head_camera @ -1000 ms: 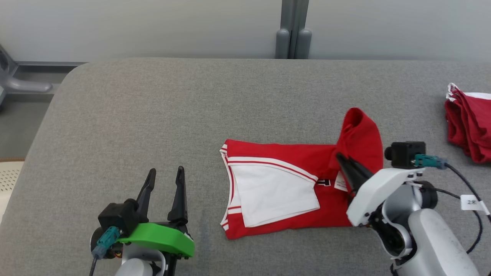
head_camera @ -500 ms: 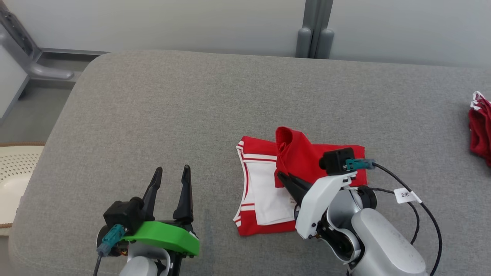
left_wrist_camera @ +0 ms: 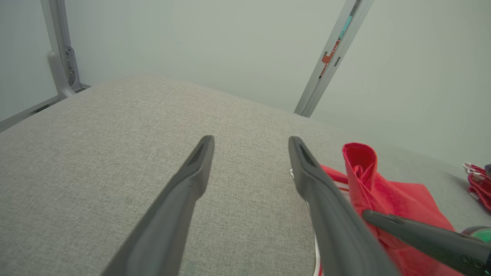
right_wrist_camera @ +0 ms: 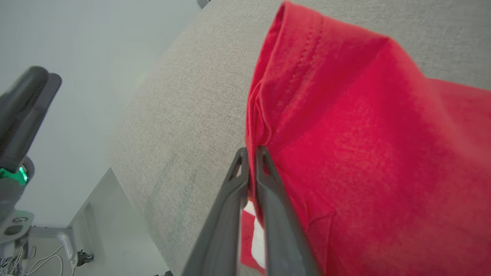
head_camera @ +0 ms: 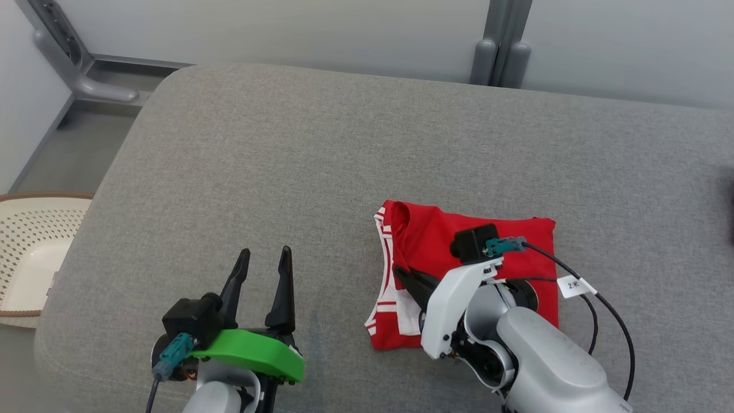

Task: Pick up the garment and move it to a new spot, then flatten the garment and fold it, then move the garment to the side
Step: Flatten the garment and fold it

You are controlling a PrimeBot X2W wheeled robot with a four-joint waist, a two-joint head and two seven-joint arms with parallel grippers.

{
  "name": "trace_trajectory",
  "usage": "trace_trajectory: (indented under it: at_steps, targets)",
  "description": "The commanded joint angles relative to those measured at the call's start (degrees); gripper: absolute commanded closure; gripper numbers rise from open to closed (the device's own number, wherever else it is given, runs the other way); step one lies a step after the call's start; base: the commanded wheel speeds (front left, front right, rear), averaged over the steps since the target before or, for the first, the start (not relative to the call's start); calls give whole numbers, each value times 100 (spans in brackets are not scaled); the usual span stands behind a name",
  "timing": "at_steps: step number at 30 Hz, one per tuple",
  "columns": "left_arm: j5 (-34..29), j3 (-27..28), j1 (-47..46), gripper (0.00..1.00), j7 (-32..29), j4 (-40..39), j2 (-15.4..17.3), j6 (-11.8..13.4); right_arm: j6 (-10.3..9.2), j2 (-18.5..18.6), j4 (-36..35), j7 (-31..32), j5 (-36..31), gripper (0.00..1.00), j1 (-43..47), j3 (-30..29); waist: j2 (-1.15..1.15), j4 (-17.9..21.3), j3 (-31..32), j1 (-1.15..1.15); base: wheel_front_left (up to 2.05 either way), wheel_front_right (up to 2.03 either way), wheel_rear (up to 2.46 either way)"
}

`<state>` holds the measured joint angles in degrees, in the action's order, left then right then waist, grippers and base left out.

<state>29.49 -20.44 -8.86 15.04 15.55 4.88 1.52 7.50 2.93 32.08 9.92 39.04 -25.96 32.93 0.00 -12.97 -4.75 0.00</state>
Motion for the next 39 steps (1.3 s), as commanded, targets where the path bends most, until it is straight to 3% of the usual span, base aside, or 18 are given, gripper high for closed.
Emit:
trace_trajectory:
  at_steps: [1,2,7,12,18,22,28,39]
  targets:
    - [-41,20,-90,0,18,26,-9,-25,-2,-3,30,-95,121,25,-103,126,0,-3,-23,0,0,0,0]
    - [-37,24,-93,0,18,31,-14,-30,-2,2,56,-136,173,0,-136,188,0,1,-32,0,0,0,0]
    - [-68,14,-129,0,18,50,-49,-45,-2,6,110,-327,465,0,-270,506,0,64,-73,0,0,0,0]
    - [-105,11,-161,0,18,53,-72,-54,-2,6,154,-690,490,0,-383,439,0,174,-94,0,0,0,0]
    - [-201,-31,-251,0,17,71,-94,-84,-2,317,115,-1377,0,0,-502,142,0,328,-89,0,0,0,0]
    - [-288,-59,-321,0,18,94,-114,-76,-2,523,110,-1986,-567,0,-386,-359,0,486,-67,0,0,0,0]
    - [-371,-13,-354,0,17,150,-135,-1,-2,609,29,-2361,-1352,0,-54,-1149,0,662,57,0,0,0,0]
    - [-567,341,162,0,17,104,-166,6,-2,225,-788,-2512,-2459,0,1206,-2629,0,835,397,0,0,0,0]
